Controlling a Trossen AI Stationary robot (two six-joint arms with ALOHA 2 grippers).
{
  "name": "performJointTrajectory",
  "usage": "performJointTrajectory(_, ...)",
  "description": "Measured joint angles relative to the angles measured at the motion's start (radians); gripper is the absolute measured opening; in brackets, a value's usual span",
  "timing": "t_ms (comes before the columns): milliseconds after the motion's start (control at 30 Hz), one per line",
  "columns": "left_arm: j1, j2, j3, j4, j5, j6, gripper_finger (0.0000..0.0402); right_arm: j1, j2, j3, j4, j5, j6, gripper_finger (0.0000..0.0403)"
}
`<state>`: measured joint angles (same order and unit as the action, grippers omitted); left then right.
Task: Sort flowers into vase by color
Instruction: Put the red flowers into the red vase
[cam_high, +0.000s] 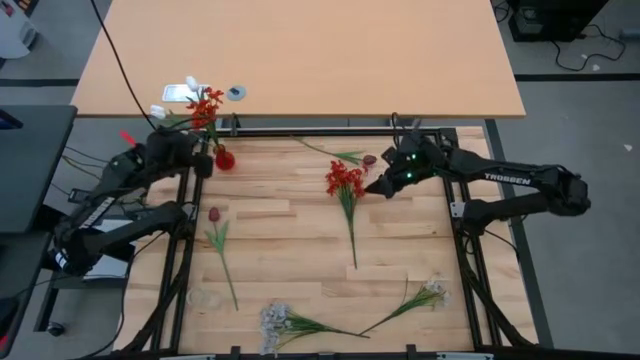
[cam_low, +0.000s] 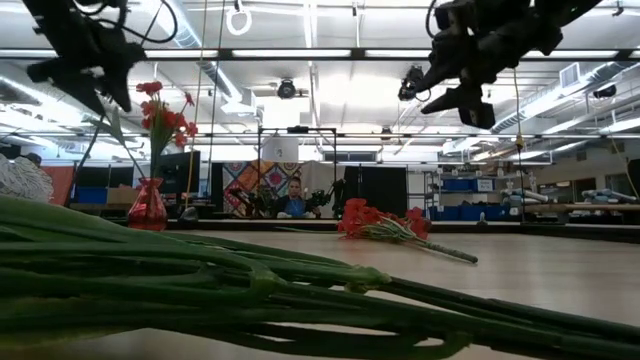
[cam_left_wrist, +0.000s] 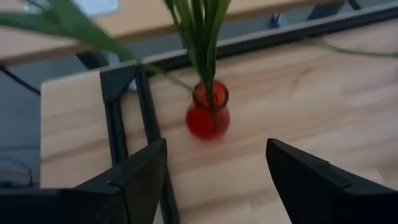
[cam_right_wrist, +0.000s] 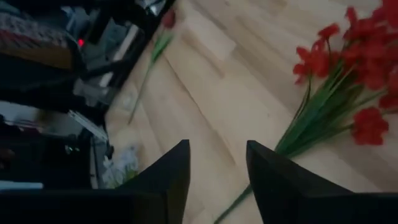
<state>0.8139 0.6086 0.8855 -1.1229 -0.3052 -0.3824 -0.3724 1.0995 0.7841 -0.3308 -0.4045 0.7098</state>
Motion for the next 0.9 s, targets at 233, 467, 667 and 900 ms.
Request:
performJointTrajectory(233, 0.000, 0.000, 0.154, -0.147, 0.114, -0.026, 0.0279, 0.123, 0.006, 0.000, -0.155, 0.156, 0.097, 0.0206)
performJointTrajectory(467, -0.040, 0.008, 0.179, -0.080, 0.366, -0.113, 0.0279, 0.244, 0.011, 0.000, -0.389, 0.223, 0.213, 0.0197)
performJointTrajectory(667, -0.215, 0.047, 0.087, 0.160, 0.438, -0.213, 0.0279, 0.390, 0.011, 0.000, -0.506, 0.312, 0.287, 0.0196)
performJointTrajectory(900, -0.536, 0.216, -0.017, 0.460, 0.332, -0.349, 0.0278, 0.517, 0.011, -0.032, -0.476, 0.328, 0.437, 0.0196)
